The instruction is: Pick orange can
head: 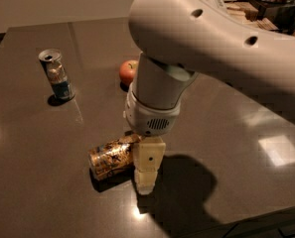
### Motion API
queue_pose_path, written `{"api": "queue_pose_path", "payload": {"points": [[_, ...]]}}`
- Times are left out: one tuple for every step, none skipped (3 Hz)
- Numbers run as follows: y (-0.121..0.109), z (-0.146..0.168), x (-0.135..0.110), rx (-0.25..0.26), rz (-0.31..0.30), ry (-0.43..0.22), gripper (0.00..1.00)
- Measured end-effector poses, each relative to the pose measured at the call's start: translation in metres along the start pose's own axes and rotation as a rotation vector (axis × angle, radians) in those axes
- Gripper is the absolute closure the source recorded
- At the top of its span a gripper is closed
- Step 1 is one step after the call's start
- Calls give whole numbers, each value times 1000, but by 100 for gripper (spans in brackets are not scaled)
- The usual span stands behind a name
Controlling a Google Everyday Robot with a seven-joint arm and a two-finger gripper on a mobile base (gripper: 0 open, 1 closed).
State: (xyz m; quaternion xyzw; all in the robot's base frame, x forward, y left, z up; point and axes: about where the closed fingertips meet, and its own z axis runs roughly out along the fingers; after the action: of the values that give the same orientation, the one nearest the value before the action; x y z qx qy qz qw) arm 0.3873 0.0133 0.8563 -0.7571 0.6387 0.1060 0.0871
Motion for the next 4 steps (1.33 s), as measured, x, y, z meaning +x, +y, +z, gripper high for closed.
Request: {"api": "queue_pose_path", "payload": {"points": [[0, 6, -3, -15, -6, 14, 24], [1, 5, -3, -29, -4, 10, 47], [1, -13, 1, -14, 14, -17, 71], [-4, -51, 10, 36, 38, -60, 93]]}}
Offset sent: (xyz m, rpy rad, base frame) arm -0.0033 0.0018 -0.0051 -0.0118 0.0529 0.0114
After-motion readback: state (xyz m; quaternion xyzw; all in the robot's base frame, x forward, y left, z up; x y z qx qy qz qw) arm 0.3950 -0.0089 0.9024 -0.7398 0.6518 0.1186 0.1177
